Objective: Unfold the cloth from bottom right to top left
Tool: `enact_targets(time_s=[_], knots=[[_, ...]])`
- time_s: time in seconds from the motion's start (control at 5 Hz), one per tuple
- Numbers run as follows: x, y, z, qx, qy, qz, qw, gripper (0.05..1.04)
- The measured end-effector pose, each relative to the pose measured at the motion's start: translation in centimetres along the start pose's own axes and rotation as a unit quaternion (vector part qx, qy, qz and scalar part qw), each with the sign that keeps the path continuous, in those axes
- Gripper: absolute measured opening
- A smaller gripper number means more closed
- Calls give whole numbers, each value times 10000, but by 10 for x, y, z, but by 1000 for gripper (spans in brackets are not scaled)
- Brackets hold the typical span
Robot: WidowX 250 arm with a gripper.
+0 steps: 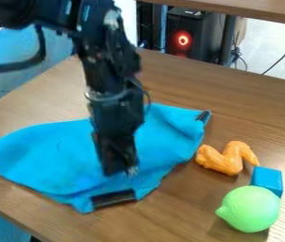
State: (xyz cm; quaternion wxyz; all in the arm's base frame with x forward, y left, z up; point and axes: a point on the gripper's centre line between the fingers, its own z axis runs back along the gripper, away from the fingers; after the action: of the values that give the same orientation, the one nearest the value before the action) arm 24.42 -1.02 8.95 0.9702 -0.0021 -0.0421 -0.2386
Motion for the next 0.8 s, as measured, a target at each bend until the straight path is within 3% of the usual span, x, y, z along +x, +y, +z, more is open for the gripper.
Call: enact_targets(time_s=[0.2,0.6,0.8], knots=[[7,16,-8,-580,429,112,9973,73],[17,57,6,-306,421,514,9973,73],[24,82,23,-56,238,802,9965,73]])
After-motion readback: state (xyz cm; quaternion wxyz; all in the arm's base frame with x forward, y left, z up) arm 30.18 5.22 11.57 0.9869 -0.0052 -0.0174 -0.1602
